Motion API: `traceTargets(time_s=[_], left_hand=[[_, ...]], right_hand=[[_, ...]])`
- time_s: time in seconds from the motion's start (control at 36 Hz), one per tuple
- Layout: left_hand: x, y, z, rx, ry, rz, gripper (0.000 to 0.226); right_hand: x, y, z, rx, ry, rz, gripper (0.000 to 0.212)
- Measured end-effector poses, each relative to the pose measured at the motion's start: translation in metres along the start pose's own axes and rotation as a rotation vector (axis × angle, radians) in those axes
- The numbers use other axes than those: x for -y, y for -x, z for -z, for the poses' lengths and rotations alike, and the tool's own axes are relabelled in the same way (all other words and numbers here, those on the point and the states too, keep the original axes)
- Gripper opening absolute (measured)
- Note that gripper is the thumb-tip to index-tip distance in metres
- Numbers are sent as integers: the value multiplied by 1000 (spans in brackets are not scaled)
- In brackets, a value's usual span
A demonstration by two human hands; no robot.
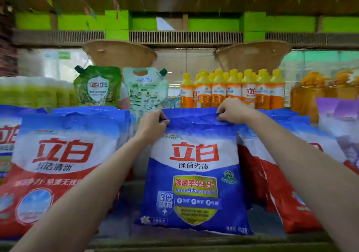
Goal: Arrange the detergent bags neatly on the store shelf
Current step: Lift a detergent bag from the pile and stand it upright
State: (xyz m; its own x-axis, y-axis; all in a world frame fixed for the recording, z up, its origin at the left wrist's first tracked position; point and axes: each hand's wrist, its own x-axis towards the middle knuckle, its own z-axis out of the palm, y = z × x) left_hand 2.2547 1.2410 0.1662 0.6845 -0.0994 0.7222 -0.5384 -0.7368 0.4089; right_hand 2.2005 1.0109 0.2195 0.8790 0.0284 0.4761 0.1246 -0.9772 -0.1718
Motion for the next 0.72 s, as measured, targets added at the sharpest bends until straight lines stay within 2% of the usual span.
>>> traceTargets(time_s=[0.11,0.17,0.25,0.33,0.39,0.58,0.64,0.72], left_hand=[[-18,1,-9,-194,190,113,21],[-29,0,-15,-279,268,157,20],[-33,-1,-23,-338,307,243,19],[-25,-4,-26,-344,329,352,21],[-22,-5,-26,-344,362,397,21],[-26,-2,-22,-342,448,308,18],[-23,-3,-21,-361,444,286,17],[-22,-5,-19,-374,430,273,19]], right_hand=[[-20,10,-19,-251,-299,-157,38],[-20,12,-35,-343,-471,-223,40],[-14,14,-48,-294,-707,-224,22],[-15,20,-55,-148,-1006,-237,46],[-20,26,-62,-92,-1091,-255,58],[-21,30,-67,-177,-1247,-255,38],[-20,25,-67,-222,-1203,-239,24],[-16,17,-62,-331,-1094,-226,16]])
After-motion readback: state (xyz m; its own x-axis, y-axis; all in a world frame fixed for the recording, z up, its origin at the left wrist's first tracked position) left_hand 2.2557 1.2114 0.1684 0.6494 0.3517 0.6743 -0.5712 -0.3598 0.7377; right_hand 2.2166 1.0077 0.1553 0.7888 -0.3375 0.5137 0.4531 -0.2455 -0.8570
